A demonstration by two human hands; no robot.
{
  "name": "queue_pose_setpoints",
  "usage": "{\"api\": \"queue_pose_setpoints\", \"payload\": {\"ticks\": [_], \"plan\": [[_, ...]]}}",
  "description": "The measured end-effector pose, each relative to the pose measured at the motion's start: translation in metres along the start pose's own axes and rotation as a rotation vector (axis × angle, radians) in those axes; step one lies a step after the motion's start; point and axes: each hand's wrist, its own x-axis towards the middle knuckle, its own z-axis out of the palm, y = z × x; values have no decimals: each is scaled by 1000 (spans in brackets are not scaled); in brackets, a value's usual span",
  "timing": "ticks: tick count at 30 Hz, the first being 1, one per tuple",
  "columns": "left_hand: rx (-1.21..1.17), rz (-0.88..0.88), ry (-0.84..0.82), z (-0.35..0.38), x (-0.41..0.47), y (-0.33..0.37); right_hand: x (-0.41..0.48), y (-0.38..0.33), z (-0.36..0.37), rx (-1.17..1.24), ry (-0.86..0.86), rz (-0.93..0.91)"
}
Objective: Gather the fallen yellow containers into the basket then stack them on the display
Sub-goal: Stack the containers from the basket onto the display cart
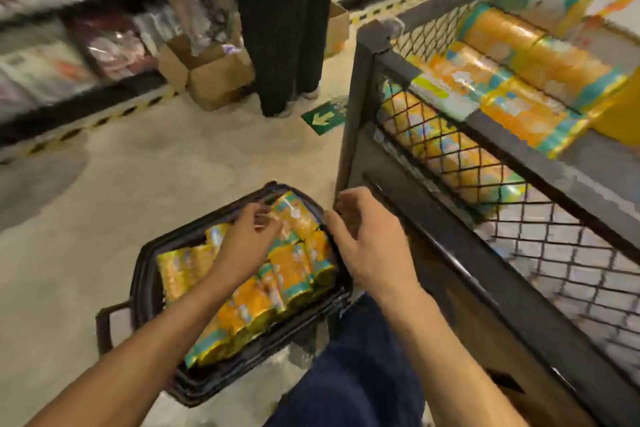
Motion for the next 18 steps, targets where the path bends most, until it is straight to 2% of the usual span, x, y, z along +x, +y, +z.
{"api": "queue_pose_setpoints", "payload": {"ticks": [3, 7, 10, 13, 18], "plan": [[141, -193, -59, 22, 13, -49, 19, 42, 56, 73, -163, 268], [246, -369, -183, 64, 37, -94, 39, 96, 109, -11, -352, 513], [193, -391, -193, 82, 45, -105, 52, 115, 141, -124, -440, 521], [217, -425, -126, 91, 55, -116, 60, 119, 167, -289, -523, 448], [66, -493, -109, 89, 62, -134, 54, 127, 205, -640, -460, 391]]}}
